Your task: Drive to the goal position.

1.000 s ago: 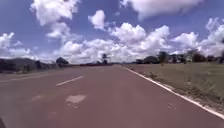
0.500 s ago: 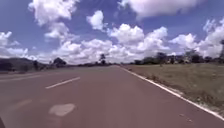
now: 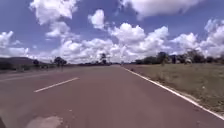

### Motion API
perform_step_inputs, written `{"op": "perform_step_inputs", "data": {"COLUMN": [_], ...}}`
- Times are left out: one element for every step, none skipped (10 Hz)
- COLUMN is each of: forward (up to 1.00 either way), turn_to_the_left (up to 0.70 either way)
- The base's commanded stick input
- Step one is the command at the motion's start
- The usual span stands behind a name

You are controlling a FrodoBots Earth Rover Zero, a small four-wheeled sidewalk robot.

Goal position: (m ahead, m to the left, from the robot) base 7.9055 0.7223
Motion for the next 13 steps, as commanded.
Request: {"op": "perform_step_inputs", "data": {"forward": [1.00, 1.00, 1.00, 1.00, 1.00, 1.00, 1.00, 1.00, 1.00, 1.00, 1.00, 1.00, 1.00], "turn_to_the_left": [0.00, 0.00, 0.00, 0.00, 0.00, 0.00, 0.00, 0.00, 0.00, -0.01, -0.39, -0.40, -0.40]}}
